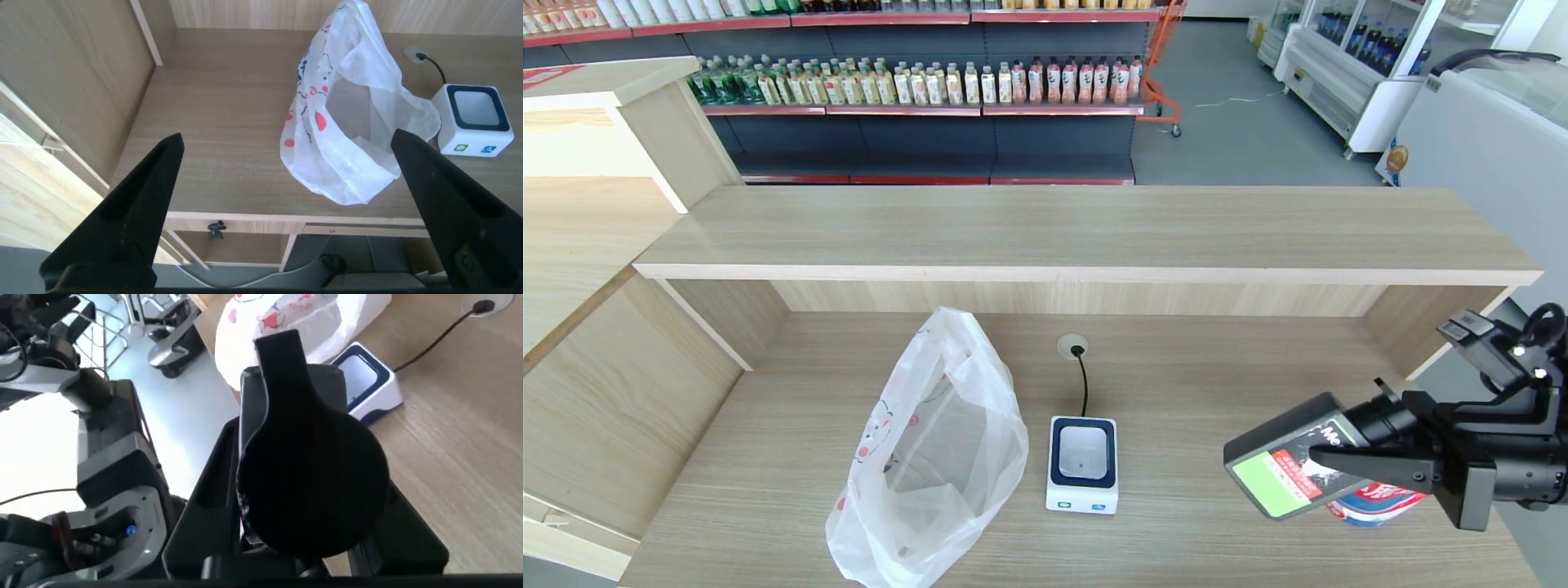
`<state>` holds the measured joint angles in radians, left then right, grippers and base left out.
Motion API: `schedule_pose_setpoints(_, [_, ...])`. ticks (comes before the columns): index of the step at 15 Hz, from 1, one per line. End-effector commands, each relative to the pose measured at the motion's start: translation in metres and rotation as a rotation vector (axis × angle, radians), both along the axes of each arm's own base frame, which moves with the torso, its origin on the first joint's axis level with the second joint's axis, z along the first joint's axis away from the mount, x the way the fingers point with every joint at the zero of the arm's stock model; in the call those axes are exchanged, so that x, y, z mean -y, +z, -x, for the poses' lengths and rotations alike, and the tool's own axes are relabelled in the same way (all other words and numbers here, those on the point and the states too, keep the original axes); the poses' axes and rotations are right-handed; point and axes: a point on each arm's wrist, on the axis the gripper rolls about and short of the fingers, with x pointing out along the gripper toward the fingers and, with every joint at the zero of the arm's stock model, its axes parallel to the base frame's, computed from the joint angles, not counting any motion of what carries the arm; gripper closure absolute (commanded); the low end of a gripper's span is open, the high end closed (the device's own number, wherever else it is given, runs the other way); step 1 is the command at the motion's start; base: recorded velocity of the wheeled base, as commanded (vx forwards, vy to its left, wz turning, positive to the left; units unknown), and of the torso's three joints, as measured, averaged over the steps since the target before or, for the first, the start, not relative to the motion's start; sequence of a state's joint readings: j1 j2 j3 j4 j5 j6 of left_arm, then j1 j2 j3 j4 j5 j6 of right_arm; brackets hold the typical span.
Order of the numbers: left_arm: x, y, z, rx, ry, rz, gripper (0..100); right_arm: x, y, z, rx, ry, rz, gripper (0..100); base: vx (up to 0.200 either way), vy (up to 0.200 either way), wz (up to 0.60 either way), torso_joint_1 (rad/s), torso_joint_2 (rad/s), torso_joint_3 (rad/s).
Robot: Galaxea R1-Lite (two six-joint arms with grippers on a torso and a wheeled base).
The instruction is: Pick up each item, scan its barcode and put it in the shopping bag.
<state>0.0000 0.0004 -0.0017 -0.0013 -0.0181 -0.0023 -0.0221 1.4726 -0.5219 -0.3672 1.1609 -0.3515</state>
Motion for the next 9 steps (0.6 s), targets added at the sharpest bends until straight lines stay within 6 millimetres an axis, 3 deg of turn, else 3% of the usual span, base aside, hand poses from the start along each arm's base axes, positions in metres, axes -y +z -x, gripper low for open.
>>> schedule_pose_setpoints(1, [0.0, 0.0, 0.0, 0.001, 0.0, 0.001, 0, -0.008, -0.024, -0.025, -0.167, -0.002, -0.006, 100, 0.0, 0.0, 0.0, 0.0, 0.0, 0.0])
schedule_pose_setpoints(5, [0.0, 0.0, 0.0, 0.001, 0.0, 0.001, 0, -0.045, -0.051, -0.069, -0.293, 0.031, 0.055, 100, 0.0, 0.0, 0.0, 0.0, 0.0, 0.0])
schedule_pose_setpoints(9, [0.0, 0.0, 0.0, 0.001, 0.001, 0.001, 0, -0.081, -0.077, -0.11, -0.29, 0.023, 0.13, 100, 0.0, 0.0, 0.0, 0.0, 0.0, 0.0])
